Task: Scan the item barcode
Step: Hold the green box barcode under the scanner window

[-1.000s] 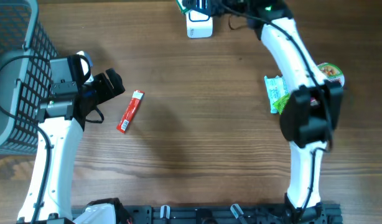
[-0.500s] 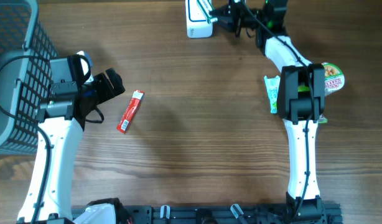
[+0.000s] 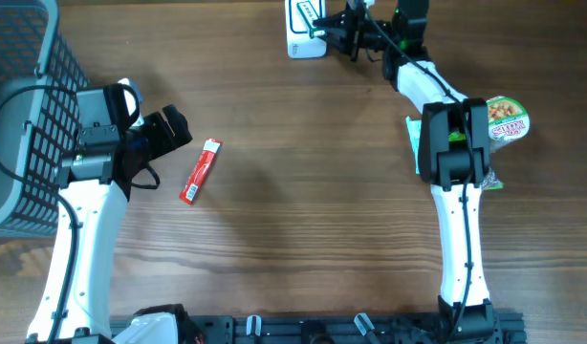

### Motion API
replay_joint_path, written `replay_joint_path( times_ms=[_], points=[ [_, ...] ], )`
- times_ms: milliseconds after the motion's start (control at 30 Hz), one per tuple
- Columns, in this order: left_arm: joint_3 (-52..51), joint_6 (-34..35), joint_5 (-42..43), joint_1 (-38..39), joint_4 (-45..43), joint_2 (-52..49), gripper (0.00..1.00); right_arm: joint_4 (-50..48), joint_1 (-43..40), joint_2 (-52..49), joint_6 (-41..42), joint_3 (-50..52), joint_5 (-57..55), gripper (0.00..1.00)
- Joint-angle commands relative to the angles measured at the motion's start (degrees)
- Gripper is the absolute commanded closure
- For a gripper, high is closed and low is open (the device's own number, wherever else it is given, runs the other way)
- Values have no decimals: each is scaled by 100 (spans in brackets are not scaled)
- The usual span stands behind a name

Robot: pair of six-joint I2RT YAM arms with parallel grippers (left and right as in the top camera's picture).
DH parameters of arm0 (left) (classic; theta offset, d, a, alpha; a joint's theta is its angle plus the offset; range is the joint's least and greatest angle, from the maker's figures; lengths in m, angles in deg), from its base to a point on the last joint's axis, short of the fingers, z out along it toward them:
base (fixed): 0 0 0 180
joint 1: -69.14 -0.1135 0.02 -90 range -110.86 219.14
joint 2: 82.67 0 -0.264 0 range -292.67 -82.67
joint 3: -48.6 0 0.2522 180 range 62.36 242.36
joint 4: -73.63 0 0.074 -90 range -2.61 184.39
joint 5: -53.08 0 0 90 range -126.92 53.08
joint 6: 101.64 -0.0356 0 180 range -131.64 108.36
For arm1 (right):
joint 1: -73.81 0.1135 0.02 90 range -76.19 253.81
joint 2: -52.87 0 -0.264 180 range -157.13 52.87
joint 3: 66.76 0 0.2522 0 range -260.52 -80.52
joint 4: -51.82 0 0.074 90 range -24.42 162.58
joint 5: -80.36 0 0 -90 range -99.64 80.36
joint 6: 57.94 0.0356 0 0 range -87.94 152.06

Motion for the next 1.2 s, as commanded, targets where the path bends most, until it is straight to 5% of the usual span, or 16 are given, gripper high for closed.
replay_joint_path(
  times_ms=[0,900,1167],
  points=[
    [63,-13,46,9,-15,13,0,-72,131,-229,42,-52,-232,96],
    [63,-13,46,9,-15,13,0,-94,37,-540,188,-24,-468,96],
    [63,-13,46,9,-15,13,0,-1945,37,-505,1224,-28,-411,95]
  ],
)
